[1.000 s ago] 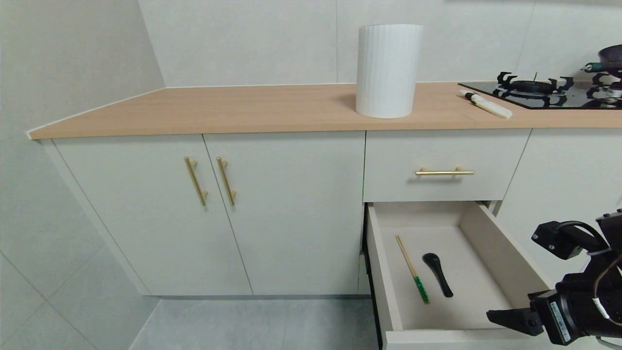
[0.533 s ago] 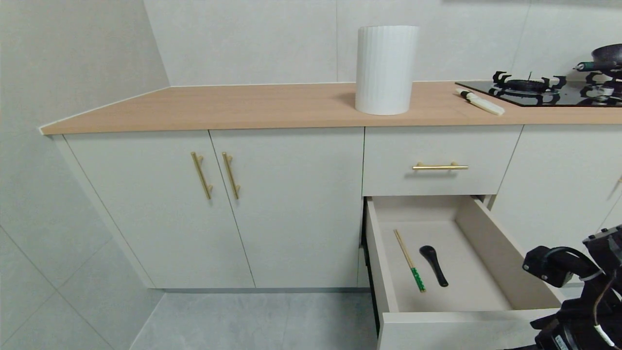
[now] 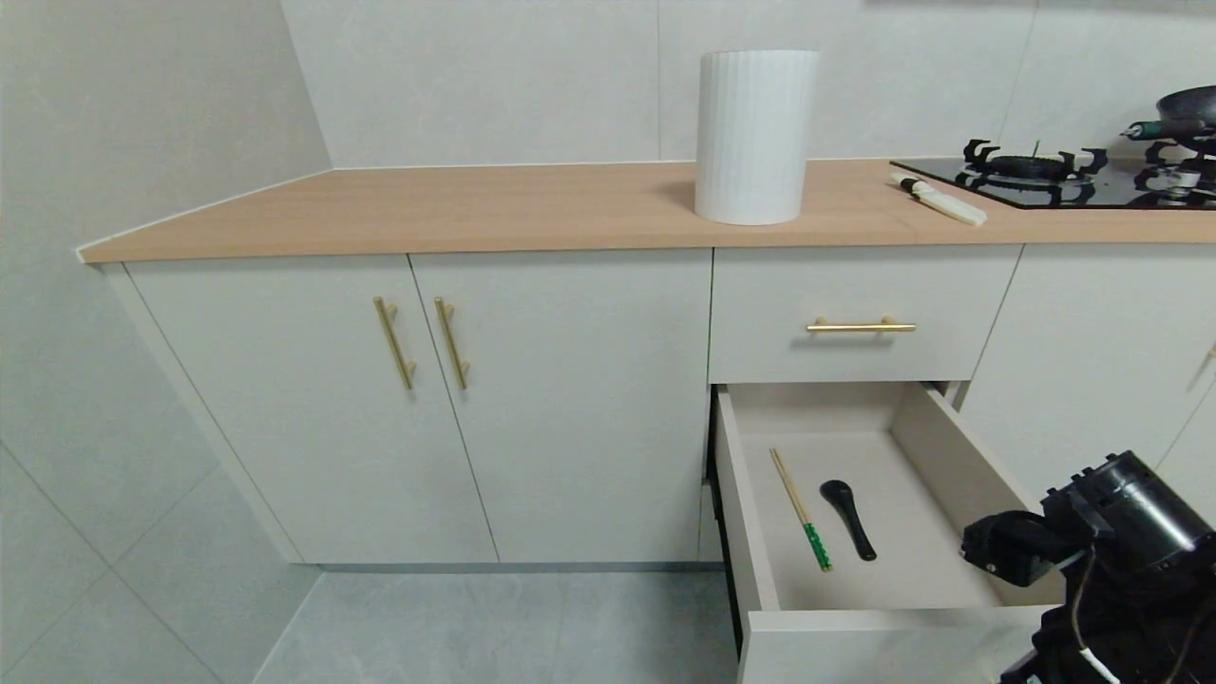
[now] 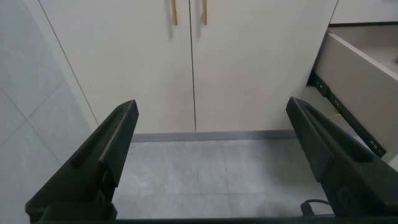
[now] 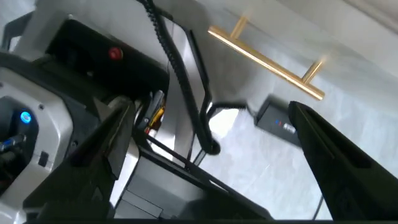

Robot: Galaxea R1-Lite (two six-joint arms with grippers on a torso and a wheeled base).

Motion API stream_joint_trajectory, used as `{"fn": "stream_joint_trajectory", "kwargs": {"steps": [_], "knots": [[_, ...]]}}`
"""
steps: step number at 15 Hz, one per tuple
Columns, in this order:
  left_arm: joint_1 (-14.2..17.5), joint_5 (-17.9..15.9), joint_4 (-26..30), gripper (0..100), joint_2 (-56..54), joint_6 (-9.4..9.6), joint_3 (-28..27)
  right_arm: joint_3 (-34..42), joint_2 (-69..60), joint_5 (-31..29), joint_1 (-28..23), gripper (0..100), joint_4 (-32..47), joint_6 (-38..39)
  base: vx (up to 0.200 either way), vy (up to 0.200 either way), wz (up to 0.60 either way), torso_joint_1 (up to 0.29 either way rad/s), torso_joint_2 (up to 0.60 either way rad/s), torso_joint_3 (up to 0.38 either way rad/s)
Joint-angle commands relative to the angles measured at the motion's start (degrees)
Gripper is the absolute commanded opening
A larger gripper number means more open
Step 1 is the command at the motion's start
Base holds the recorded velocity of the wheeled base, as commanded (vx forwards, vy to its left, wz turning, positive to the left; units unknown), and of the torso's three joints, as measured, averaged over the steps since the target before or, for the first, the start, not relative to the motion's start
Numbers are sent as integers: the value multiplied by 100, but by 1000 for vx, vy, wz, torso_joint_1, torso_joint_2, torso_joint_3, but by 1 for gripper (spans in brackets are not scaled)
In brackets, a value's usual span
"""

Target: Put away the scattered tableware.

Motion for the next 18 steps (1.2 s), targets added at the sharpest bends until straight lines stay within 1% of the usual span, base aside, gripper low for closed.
{"fn": "stream_joint_trajectory", "kwargs": {"steps": [1, 2, 3, 7, 15, 18], "knots": [[1, -1, -1, 100, 7, 0, 1, -116, 494, -145, 6, 100, -155, 296, 0, 0, 0, 0, 0, 0], [1, -1, -1, 100, 7, 0, 1, -178, 644, -400, 6, 100, -261, 515, 0, 0, 0, 0, 0, 0], [1, -1, -1, 100, 7, 0, 1, -195, 723, -523, 6, 100, -313, 559, 0, 0, 0, 0, 0, 0], [1, -1, -1, 100, 7, 0, 1, -178, 793, -778, 6, 100, -753, 849, 0, 0, 0, 0, 0, 0], [1, -1, -1, 100, 7, 0, 1, -178, 1057, -1393, -38, 100, -1377, 955, 0, 0, 0, 0, 0, 0], [1, -1, -1, 100, 7, 0, 1, -283, 1364, -1473, -205, 100, -2019, 902, 0, 0, 0, 0, 0, 0]]}}
